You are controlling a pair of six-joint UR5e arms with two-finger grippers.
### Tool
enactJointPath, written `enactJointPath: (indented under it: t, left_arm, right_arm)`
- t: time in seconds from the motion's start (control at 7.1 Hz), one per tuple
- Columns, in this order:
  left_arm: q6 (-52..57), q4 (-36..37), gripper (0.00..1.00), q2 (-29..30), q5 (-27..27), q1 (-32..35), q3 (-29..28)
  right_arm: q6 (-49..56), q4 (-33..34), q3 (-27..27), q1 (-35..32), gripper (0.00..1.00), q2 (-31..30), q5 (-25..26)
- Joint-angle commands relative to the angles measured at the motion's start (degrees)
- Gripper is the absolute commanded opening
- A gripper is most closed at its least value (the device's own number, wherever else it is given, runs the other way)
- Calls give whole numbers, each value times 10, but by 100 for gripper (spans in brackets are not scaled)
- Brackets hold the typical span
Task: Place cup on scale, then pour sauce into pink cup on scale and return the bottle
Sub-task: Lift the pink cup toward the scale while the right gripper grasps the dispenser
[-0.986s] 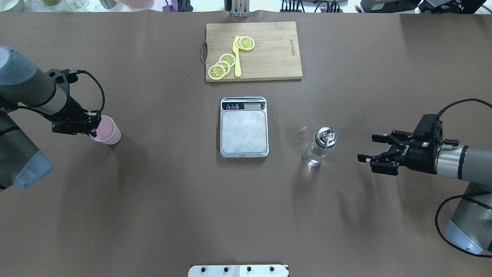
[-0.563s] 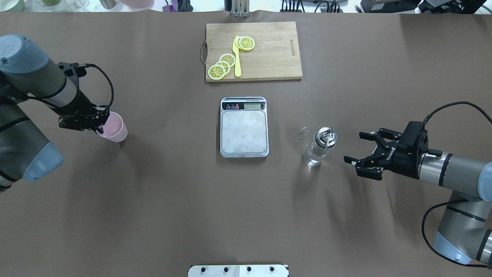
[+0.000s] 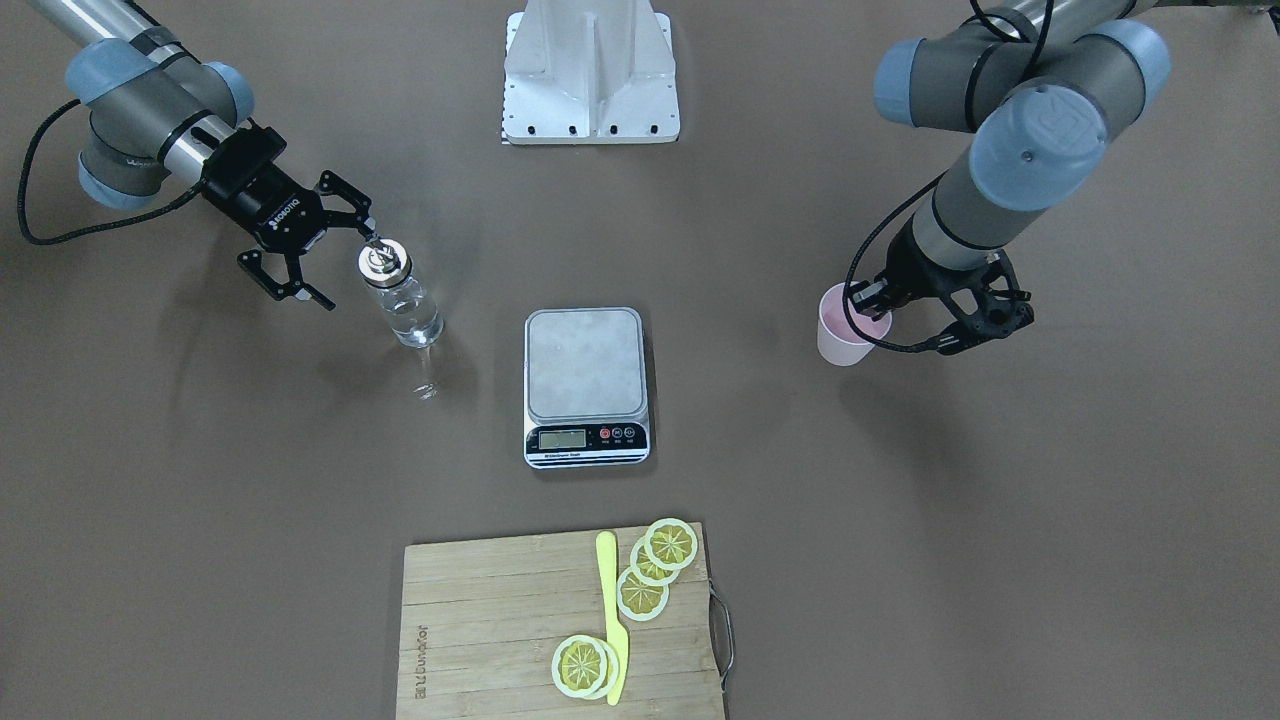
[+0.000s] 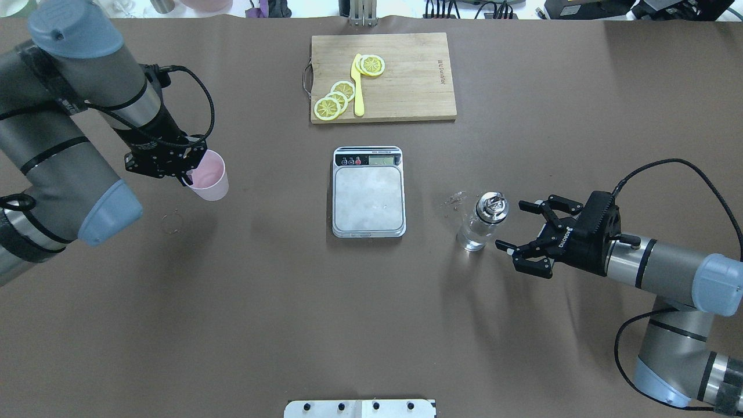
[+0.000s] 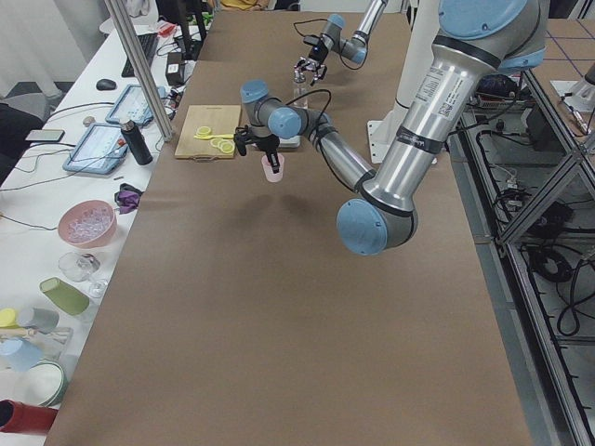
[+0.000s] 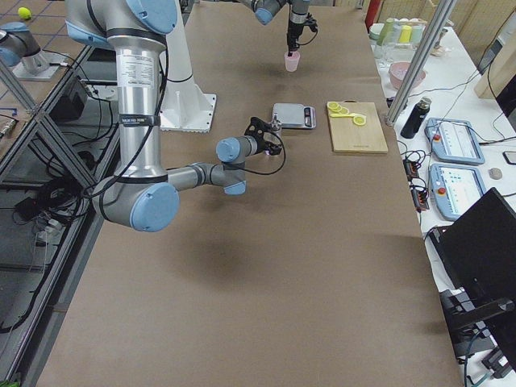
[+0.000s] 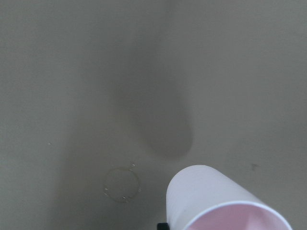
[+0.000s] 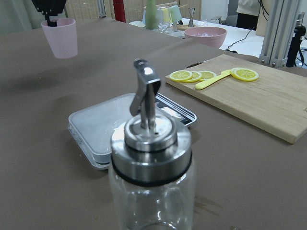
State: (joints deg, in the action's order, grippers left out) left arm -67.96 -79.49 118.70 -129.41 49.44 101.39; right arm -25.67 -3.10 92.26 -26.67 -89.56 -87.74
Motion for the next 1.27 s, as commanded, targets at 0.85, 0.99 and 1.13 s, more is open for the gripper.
enactJointPath:
  t: [0.85,0.99,1.13]
  left_arm:
    - [-224,-2,0,210,-18,-75,-154]
    - [-238,-2,0,223,-16,-86,-155]
    - [-241,-3,0,235,-15,-89,-162]
  right_arm:
    - [1,-2,-11,36,100,33,42]
    - [1,-2,-11,36,100,33,43]
    - [1,-2,-11,36,100,33,43]
